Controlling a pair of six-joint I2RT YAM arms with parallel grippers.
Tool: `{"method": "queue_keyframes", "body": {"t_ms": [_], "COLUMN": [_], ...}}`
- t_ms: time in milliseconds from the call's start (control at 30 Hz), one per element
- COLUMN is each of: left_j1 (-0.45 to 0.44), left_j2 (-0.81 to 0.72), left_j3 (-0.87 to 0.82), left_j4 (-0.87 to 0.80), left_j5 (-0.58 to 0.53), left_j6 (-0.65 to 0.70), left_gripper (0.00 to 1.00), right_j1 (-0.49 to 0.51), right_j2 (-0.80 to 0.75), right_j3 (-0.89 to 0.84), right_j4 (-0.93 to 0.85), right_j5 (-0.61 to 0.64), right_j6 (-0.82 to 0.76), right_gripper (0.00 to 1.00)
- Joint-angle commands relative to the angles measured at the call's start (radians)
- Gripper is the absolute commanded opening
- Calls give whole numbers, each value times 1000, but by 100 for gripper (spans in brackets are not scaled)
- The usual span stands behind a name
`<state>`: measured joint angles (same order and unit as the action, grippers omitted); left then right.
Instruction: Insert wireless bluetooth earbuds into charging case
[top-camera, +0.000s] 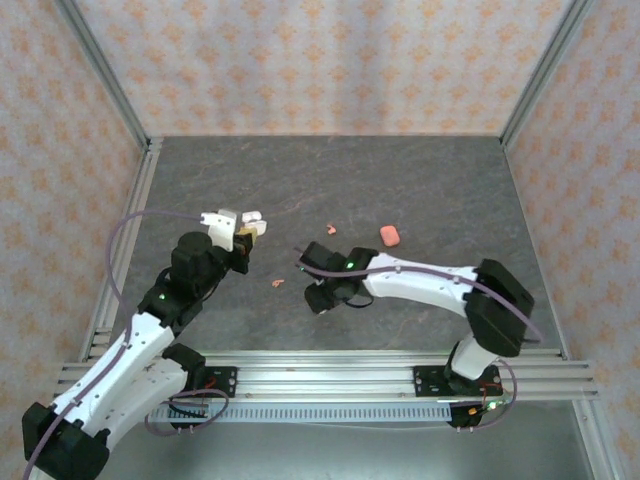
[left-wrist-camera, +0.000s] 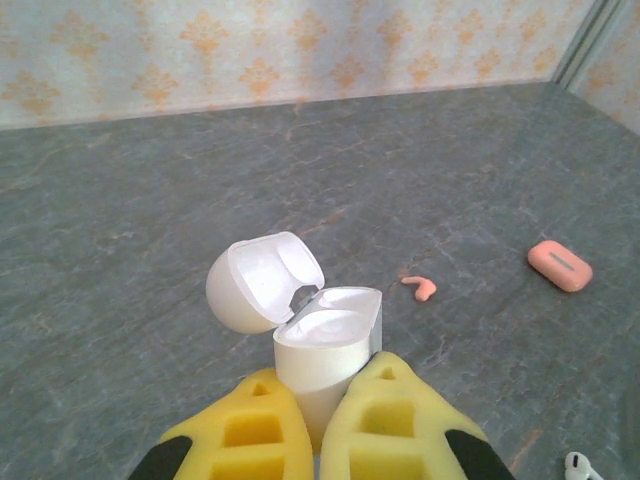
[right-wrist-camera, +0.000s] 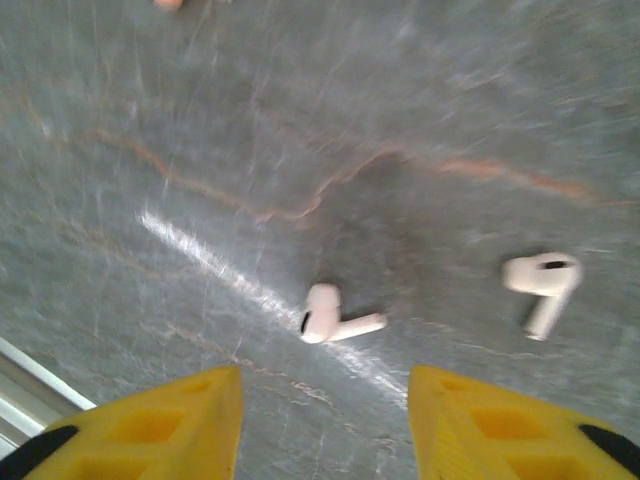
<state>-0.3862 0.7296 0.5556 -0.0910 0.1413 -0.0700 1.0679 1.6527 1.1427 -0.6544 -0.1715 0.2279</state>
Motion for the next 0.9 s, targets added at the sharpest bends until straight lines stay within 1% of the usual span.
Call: {"method": "queue_keyframes", "body": {"t_ms": [0,167,367,533,867], "left_j1": [-1,0,-1,0,0], "left_j2": [-41,-80,-144,-113,-69], "left_j3": [-16,-28,-80,-73,-66], "left_j4": [-43,-96,-87,-75,-47], "left_j5": [-74,-92,-115,-97,-85], "left_j6": [-4,-48,-80,-88,-82], "left_gripper": [0,0,0,0,0], "right_j1": [14,13,13,13,13], "right_j2": [75,154,207,242,256], "right_j3": [61,102,124,155,146], "right_j4": [-29,-56,-86,-102,-152], "right_j5": [-17,-46,-5,-3,29], "right_j6": [-79,-129,-162,-165,-170], "right_gripper": [50,53,54,54,54]}}
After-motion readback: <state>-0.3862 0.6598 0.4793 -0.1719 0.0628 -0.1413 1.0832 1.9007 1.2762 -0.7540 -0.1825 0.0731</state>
